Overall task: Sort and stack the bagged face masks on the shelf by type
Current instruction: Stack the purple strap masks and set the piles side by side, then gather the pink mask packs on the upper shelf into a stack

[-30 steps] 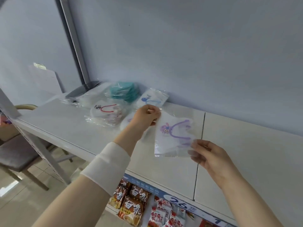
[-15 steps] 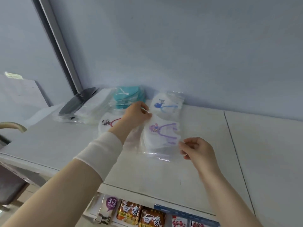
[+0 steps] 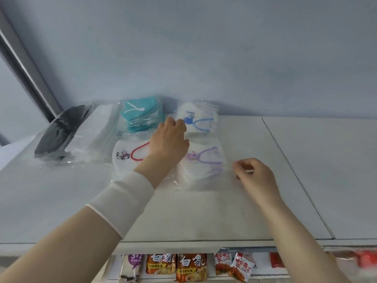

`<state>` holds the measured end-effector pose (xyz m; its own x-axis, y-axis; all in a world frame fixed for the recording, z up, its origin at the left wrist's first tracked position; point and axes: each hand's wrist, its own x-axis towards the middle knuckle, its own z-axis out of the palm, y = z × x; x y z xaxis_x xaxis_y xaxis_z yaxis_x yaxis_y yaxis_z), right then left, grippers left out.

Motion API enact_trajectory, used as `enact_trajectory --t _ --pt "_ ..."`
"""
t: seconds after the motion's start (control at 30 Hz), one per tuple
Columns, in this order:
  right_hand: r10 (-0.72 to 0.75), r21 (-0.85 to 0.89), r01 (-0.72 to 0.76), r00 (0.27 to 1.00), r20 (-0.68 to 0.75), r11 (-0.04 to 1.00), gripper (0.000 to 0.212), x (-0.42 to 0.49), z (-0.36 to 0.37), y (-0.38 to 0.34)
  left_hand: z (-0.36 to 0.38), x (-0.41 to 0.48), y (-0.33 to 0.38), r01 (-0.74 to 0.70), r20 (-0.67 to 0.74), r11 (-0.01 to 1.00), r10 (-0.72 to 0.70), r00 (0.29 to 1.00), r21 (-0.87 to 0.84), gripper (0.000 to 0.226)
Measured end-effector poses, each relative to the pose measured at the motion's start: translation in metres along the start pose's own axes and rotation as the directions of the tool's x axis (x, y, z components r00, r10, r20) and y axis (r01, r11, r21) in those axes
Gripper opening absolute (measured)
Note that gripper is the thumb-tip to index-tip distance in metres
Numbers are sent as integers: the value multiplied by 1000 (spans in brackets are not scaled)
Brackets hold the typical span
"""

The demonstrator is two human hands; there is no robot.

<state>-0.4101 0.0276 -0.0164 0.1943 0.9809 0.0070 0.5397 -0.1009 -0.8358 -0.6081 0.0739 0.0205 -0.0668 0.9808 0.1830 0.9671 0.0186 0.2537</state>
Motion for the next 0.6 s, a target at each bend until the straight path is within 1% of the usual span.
enact_trajectory --t 0.03,0.1,0.13,0.2,0.3,0.37,0.5,0.6 --pt "-15 -36 14 999 -39 999 14 -2 -5 2 -4 -3 3 -61 -60 998 60 996 -14 34" --pt "-87 -182 70 993 -86 981 24 -7 -17 12 -10 -10 12 -211 -130 977 208 969 -8 33" --pt "-124 -282 97 989 -78 954 30 -11 -25 18 -11 -13 18 -272 -126 962 271 954 6 34" --pt "-168 -469 132 985 -37 873 41 -16 -41 29 -10 -23 35 -345 -73 938 347 935 47 37" --pt "-197 -633 165 980 20 757 50 -21 -71 40 -2 -42 66 -390 38 914 389 921 110 45" --pt "-213 -707 187 976 53 682 53 -26 -93 47 1 -56 90 -402 78 907 395 916 128 50" --pt "-183 -816 198 976 115 543 56 -47 -151 71 9 -98 145 -424 109 896 412 905 135 51" --pt "-152 -849 196 979 139 490 59 -72 -203 101 26 -147 189 -415 157 899 394 906 140 52"
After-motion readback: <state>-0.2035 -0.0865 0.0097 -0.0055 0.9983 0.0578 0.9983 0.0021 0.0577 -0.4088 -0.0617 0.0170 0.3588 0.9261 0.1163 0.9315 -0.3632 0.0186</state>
